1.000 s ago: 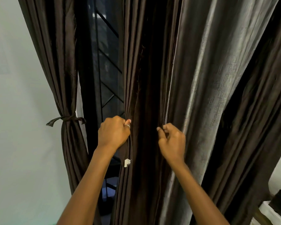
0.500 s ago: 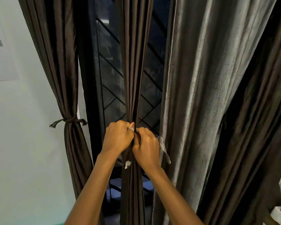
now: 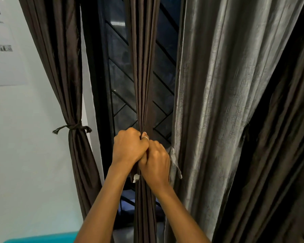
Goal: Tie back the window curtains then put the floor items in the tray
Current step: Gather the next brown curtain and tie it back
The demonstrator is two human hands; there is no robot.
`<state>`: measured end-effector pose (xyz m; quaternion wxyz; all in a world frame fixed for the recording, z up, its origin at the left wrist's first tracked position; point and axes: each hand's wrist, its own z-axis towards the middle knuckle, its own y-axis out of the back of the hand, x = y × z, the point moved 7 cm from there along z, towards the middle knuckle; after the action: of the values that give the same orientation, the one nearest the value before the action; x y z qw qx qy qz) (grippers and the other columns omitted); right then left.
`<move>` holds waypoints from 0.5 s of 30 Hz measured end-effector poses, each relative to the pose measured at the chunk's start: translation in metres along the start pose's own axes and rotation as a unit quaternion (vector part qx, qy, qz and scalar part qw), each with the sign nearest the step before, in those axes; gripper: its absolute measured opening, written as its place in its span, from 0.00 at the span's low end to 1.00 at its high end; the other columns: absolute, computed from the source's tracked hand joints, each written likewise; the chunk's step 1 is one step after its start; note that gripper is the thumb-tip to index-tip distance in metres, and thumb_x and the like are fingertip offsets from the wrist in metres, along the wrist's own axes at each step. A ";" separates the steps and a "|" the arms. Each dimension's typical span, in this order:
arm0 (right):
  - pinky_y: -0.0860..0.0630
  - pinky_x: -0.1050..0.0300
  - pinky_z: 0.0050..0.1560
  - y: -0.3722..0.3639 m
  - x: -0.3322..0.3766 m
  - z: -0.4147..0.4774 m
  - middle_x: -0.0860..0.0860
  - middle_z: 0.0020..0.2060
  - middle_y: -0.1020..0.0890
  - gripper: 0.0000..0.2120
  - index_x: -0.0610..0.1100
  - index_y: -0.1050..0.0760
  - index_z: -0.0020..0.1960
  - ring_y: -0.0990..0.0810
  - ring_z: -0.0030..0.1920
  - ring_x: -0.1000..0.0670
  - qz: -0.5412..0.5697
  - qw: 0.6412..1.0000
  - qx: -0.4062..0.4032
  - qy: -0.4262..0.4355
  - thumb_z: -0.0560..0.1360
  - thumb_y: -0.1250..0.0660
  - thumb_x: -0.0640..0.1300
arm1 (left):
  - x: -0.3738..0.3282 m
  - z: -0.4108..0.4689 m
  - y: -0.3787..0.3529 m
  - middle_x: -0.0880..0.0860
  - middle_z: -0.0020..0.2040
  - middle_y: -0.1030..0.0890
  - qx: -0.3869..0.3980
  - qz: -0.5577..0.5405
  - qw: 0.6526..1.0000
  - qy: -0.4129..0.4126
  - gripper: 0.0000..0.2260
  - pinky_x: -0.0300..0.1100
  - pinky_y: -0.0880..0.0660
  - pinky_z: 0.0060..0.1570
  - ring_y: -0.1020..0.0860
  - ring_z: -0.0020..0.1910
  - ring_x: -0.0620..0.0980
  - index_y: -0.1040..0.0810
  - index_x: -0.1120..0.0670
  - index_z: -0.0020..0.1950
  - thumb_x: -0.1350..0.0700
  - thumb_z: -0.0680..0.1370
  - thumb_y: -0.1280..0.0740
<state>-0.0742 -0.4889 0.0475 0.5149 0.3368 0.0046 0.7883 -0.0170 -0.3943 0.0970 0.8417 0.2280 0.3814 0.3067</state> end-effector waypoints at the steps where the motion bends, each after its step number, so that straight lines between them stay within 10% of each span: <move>1: 0.37 0.61 0.35 0.001 -0.002 -0.001 0.48 0.35 0.22 0.07 0.41 0.25 0.42 0.28 0.35 0.51 0.009 1.000 -0.006 -0.005 0.79 0.35 0.36 | 0.000 -0.001 0.000 0.50 0.23 0.27 -0.003 0.009 1.000 -0.001 0.22 0.42 0.30 0.29 0.25 0.26 0.50 0.28 0.54 0.25 0.48 0.78 0.34; 11: 0.38 0.62 0.36 -0.002 -0.011 0.000 0.52 0.36 0.23 0.07 0.44 0.25 0.43 0.30 0.36 0.55 0.018 1.000 0.002 0.010 0.79 0.35 0.39 | 0.000 0.000 -0.005 0.49 0.23 0.27 0.012 0.001 0.999 -0.039 0.22 0.46 0.25 0.31 0.25 0.26 0.49 0.25 0.54 0.26 0.50 0.80 0.34; 15: 0.23 0.59 0.46 -0.011 -0.035 0.016 0.55 0.45 0.17 0.06 0.48 0.17 0.52 0.19 0.47 0.57 0.193 0.974 0.117 -0.031 0.79 0.32 0.46 | 0.015 0.006 0.001 0.51 0.23 0.28 0.009 -0.018 0.999 -0.045 0.22 0.44 0.31 0.30 0.27 0.25 0.49 0.27 0.56 0.26 0.51 0.80 0.33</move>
<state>-0.0485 -0.5175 0.0377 0.3093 0.4137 0.0159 0.8561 -0.0049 -0.3843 0.0937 0.8612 0.2426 0.3497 0.2777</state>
